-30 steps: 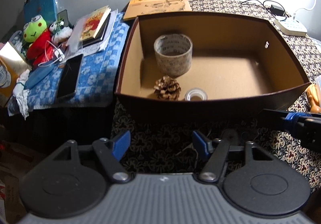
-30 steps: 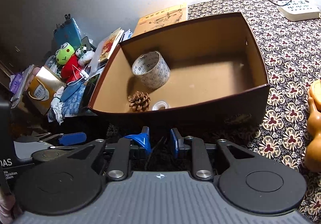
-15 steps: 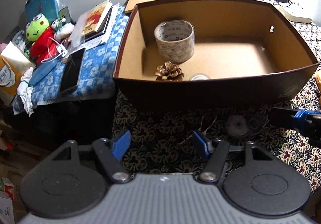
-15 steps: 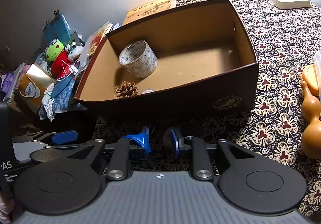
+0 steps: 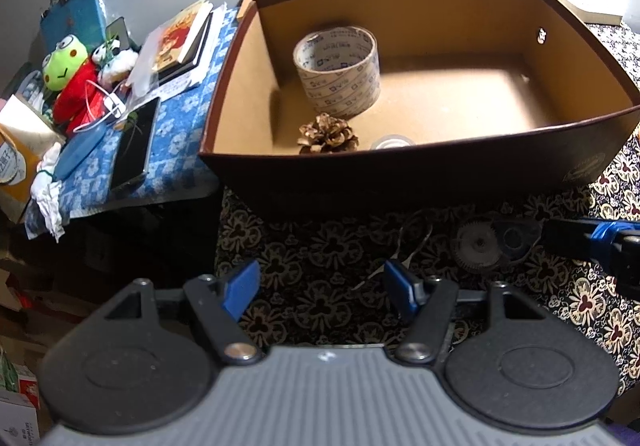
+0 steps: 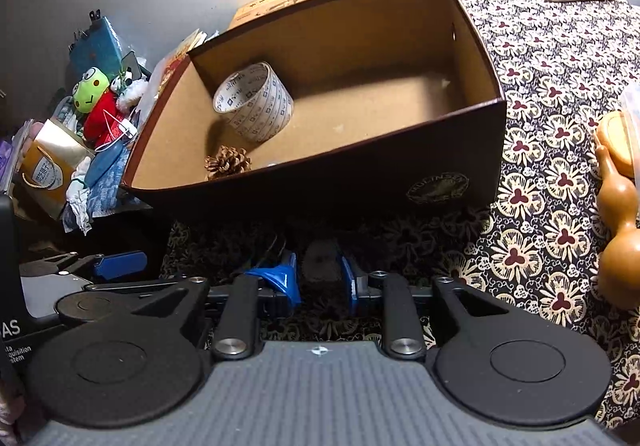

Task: Organize rigid objects
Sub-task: 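Withdraw the right gripper from the box toward the silver spring clip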

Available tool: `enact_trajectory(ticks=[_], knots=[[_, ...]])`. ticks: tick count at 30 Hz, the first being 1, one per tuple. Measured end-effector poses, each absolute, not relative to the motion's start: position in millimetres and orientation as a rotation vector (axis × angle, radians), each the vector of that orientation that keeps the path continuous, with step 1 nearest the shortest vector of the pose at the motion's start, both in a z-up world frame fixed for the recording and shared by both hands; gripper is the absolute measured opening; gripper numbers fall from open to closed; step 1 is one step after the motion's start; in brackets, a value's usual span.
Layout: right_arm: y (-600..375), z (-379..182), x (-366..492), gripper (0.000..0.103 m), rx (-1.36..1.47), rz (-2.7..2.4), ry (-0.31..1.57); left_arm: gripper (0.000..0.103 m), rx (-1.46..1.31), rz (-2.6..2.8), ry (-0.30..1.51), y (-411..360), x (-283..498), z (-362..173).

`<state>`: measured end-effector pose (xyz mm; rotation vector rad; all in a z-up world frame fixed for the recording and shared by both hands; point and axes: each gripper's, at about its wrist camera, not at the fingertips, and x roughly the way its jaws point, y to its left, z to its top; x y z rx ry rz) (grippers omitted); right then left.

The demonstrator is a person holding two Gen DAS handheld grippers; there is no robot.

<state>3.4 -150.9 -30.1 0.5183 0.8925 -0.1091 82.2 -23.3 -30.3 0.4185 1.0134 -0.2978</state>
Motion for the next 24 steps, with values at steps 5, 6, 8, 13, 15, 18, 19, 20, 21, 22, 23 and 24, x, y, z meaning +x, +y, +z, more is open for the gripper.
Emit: enact_trajectory(ticks=[5, 6, 8, 13, 15, 18, 19, 20, 21, 22, 23, 24], knots=[[-152.4, -36.9, 5.7, 0.007, 0.529, -0.105, 0.915, 0.066, 0.425, -0.301, 1.035, -25.8, 84.4, -37.2], [-152.8, -37.6, 5.9, 0.007, 0.532, -0.103, 0.918, 0.066, 0.427, -0.301, 1.038, -26.2, 84.6, -38.3], [-153.4, -38.8, 6.5, 0.007, 0.535, -0.102, 0.922, 0.066, 0.428, -0.303, 1.042, -26.5, 84.9, -39.6], [-153.4, -41.1, 6.7, 0.007, 0.54, -0.096, 0.93, 0.066, 0.43, -0.307, 1.053, -27.9, 86.0, -42.5], [-153.5, -42.3, 7.8, 0.007, 0.54, -0.096, 0.932, 0.066, 0.431, -0.313, 1.057, -29.0, 85.0, -43.9], [-155.0, -44.2, 7.2, 0.007, 0.543, -0.103, 0.937, 0.066, 0.434, -0.321, 1.06, -30.3, 83.4, -45.0], [-155.3, -44.4, 6.7, 0.008, 0.541, -0.107, 0.936, 0.066, 0.435, -0.322, 1.061, -30.5, 83.1, -45.1], [-155.4, -44.3, 7.2, 0.008, 0.537, -0.112, 0.936, 0.066, 0.435, -0.322, 1.062, -30.6, 83.1, -45.3], [-155.6, -44.3, 6.9, 0.008, 0.532, -0.116, 0.934, 0.066, 0.435, -0.321, 1.064, -30.6, 83.1, -45.6], [-155.8, -44.2, 6.4, 0.008, 0.529, -0.119, 0.932, 0.066, 0.434, -0.321, 1.067, -30.6, 83.3, -45.8], [-155.9, -44.3, 5.8, 0.008, 0.526, -0.122, 0.93, 0.066, 0.434, -0.321, 1.07, -30.6, 83.2, -46.1], [-156.1, -44.5, 5.3, 0.008, 0.524, -0.125, 0.93, 0.066, 0.433, -0.322, 1.071, -30.7, 82.9, -46.3]])
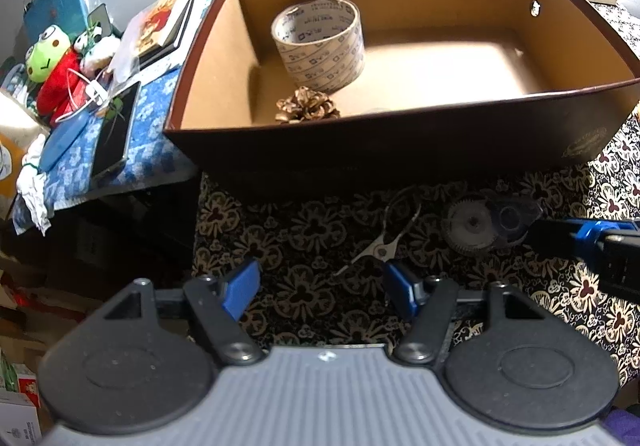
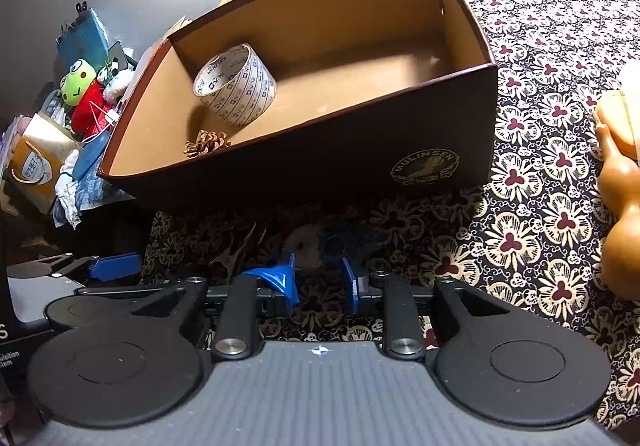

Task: Organize rigid objects
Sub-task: 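Withdraw the right gripper from the box toward the silver spring clip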

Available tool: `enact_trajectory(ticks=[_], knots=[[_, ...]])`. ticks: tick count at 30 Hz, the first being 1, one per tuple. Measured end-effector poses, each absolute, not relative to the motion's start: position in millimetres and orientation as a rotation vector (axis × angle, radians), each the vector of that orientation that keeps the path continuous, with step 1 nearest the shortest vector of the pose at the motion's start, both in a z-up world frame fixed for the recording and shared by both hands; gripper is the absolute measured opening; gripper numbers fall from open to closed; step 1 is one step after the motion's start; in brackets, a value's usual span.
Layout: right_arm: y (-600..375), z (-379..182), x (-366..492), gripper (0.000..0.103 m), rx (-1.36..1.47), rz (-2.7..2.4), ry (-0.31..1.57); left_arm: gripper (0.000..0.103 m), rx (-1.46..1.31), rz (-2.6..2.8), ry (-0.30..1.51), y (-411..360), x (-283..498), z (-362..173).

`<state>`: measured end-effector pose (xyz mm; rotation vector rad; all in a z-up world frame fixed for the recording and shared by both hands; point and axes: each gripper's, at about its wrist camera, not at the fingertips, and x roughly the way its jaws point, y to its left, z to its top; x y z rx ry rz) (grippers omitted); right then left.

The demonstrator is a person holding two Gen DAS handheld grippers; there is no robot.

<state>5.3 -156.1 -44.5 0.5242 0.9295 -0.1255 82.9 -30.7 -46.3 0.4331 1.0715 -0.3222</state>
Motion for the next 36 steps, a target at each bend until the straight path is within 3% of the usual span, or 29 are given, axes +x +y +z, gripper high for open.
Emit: enact_trajectory(ticks=[36], knots=[[-139.4, -48.7, 14.2, 0.009, 0.515, -0.095, 0.964, 0.066, 0.338, -0.297, 1.093, 4.1, 82.2, -46.3]])
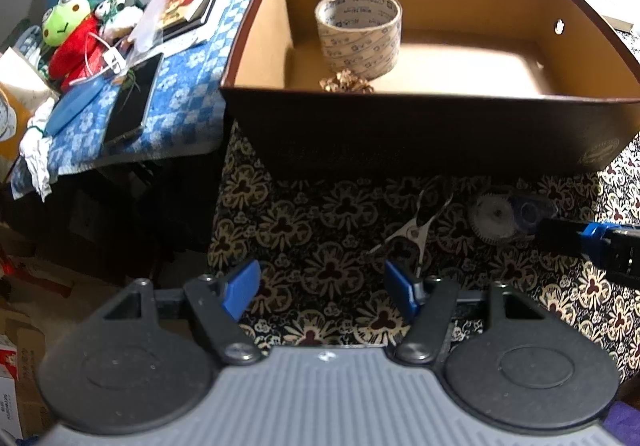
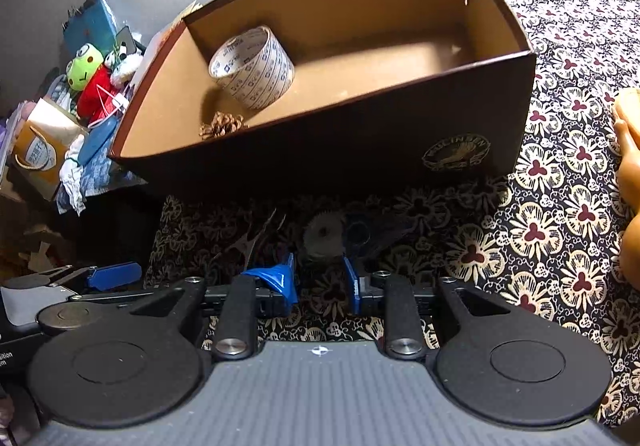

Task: Organize rigid objects
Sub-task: 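Withdraw the right gripper from the box toward the silver spring clip, then lower the right gripper down to the silver spring clip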

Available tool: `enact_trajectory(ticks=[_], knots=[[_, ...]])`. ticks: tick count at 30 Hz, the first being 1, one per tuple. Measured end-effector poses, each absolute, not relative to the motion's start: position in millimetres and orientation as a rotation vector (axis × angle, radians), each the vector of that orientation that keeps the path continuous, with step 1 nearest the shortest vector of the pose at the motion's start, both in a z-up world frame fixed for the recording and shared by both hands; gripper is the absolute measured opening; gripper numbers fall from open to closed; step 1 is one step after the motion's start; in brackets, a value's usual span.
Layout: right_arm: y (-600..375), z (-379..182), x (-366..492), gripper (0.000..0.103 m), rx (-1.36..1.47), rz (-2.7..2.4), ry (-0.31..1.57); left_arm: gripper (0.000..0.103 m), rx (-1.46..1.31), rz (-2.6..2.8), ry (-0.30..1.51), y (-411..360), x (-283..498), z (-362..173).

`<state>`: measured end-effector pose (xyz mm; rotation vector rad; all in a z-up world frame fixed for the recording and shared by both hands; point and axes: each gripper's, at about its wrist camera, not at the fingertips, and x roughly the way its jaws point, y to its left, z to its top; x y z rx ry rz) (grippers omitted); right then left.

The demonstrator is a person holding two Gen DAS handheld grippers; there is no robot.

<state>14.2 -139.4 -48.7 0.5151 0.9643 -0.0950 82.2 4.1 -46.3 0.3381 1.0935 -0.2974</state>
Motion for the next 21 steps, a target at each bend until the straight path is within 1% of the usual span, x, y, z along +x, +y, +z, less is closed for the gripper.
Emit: enact_trajectory(ticks=[21], knots=[[-134.3, -69.2, 23.5, 0.009, 0.545, -0.058, 1.037, 0.066, 0.279, -0.357, 1.171, 14.6, 82.1, -71.8]])
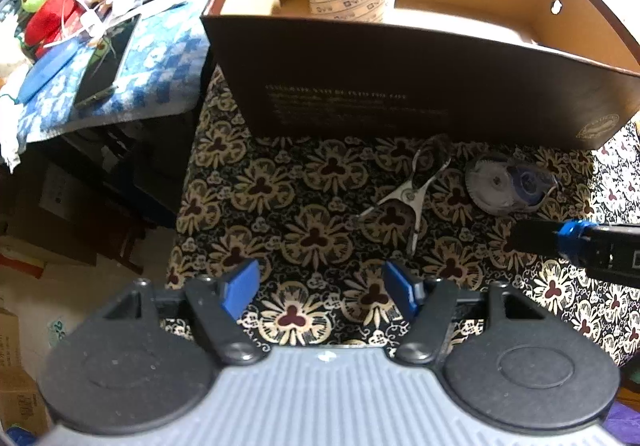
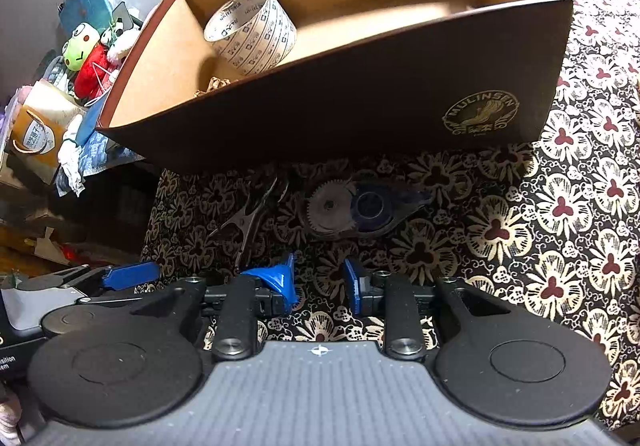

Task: Organize rigid objects
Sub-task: 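Lower the right gripper down to the silver spring clip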

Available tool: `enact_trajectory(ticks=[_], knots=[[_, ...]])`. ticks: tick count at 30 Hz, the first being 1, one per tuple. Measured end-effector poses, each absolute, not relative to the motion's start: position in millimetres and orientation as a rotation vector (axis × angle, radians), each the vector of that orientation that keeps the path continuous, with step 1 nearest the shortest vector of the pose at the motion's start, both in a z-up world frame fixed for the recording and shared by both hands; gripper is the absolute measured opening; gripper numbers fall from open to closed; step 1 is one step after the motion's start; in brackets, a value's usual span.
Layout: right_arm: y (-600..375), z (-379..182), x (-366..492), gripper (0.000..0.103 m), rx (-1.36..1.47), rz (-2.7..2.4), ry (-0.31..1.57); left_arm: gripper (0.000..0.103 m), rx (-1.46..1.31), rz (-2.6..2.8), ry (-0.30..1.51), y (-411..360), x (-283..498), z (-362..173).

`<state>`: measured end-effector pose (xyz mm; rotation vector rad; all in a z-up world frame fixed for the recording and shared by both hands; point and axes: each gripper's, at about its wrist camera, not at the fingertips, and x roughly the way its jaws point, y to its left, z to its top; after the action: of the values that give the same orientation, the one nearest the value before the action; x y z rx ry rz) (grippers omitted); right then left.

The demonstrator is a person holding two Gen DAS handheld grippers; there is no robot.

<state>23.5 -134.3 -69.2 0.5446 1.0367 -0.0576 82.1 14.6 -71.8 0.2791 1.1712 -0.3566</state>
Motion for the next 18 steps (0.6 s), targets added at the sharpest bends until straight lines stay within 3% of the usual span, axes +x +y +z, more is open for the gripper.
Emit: enact_trajectory(ticks=[18], knots=[[-134.4, -73.7, 35.7, 0.009, 0.571, -0.026, 1.031, 0.067, 0.295, -0.389, 1.195, 13.6, 88.8, -80.9]])
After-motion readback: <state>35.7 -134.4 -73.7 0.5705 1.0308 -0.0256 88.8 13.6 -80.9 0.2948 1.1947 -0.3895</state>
